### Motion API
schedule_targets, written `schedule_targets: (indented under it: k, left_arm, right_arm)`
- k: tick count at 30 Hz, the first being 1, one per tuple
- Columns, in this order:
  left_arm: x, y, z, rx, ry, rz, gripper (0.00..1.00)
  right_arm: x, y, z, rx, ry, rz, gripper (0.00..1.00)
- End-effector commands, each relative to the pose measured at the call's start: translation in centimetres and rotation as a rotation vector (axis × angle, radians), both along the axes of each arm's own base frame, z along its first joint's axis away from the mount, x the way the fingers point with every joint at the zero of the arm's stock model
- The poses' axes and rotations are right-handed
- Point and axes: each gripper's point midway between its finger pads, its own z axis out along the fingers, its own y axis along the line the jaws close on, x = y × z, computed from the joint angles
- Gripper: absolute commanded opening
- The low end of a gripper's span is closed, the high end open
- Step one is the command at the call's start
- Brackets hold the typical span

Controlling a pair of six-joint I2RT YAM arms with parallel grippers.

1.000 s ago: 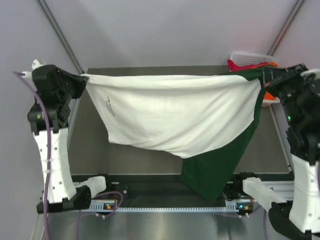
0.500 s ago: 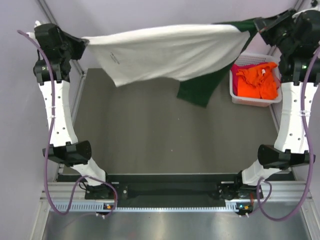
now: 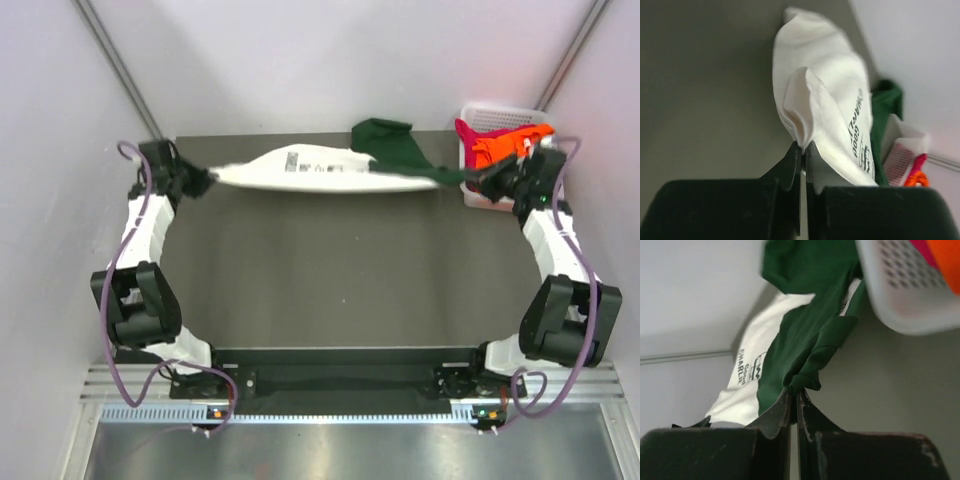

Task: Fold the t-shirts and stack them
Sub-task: Fold the tshirt

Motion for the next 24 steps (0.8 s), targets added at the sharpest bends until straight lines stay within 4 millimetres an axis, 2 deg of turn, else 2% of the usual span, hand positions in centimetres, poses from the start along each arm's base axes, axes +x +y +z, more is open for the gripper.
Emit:
schedule_targets:
  k: [1,2,3,5,6,7,8,9,11,12,14,15,17,18,19,21,22,24]
  left_arm:
    - [-3.2,0.3,0.6,0.065,-0.122,0.002,0.00]
    - [-3.8,0.1,-0.7,0.067,-0.114,-0.001,0.00]
    - [-5.3,-0.2,-4.2,0.055,-0.044,-0.004,0.00]
    - [-6.9,-0.6,-6.2,0.056,-0.014,-0.016,0.00]
    - [-8.4,-0.9,-8.8,0.046,0.045,-0.021,0.00]
    - [-9.2,-1.1,-9.6,0.041,0.064,-0.028,0.00]
    - [-9.9,-1.3,-10.5,0.043,0.087,-0.037,0.00]
    - [-11.4,-1.5,-12.3,0.035,0.146,-0.043,0.00]
    - [-12.8,-1.3,-13.3,0.064,0.182,-0.037,0.00]
    - [-14.1,-1.3,-14.6,0.069,0.231,-0.035,0.00]
    - [-15.3,-0.7,-15.0,0.103,0.248,-0.011,0.00]
    - [-16.3,-0.7,-15.9,0.107,0.277,-0.006,0.00]
    - [-17.5,-0.6,-16.3,0.117,0.297,0.004,0.00]
    - [-18.5,-0.7,-17.2,0.118,0.321,0.010,0.00]
    - [-18.9,-0.7,-17.3,0.116,0.319,0.016,0.00]
    - [-20.2,-0.9,-18.5,0.104,0.352,0.027,0.00]
    - [-20.5,-1.0,-18.6,0.100,0.349,0.029,0.00]
    - [-21.6,-1.0,-19.6,0.097,0.387,0.046,0.00]
  right_arm:
    - [-1.6,-1.0,1.4,-0.052,-0.153,-0.006,0.00]
    - [-2.1,-1.2,-0.1,-0.068,-0.134,-0.004,0.00]
    - [-3.1,-1.1,-3.0,-0.063,-0.077,-0.005,0.00]
    - [-4.3,-1.2,-5.4,-0.084,-0.048,-0.004,0.00]
    - [-4.8,-1.3,-6.6,-0.090,-0.029,-0.008,0.00]
    - [-6.3,-1.1,-9.3,-0.087,0.029,-0.008,0.00]
    - [-7.0,-1.6,-10.0,-0.114,0.033,-0.028,0.00]
    - [-8.6,-1.6,-12.4,-0.112,0.082,-0.038,0.00]
    - [-10.1,-2.4,-13.3,-0.146,0.083,-0.072,0.00]
    - [-11.4,-2.3,-14.9,-0.150,0.115,-0.077,0.00]
    - [-12.8,-3.0,-15.6,-0.186,0.134,-0.109,0.00]
    - [-13.3,-3.1,-15.8,-0.198,0.135,-0.116,0.00]
    - [-15.1,-3.2,-17.2,-0.217,0.187,-0.141,0.00]
    - [-15.8,-3.3,-17.9,-0.224,0.214,-0.153,0.00]
    - [-16.2,-3.5,-17.7,-0.234,0.208,-0.171,0.00]
    - [-17.5,-4.1,-19.0,-0.255,0.263,-0.219,0.00]
    - [-17.8,-4.4,-18.7,-0.270,0.255,-0.241,0.00]
    - [-19.0,-5.0,-19.6,-0.295,0.305,-0.286,0.00]
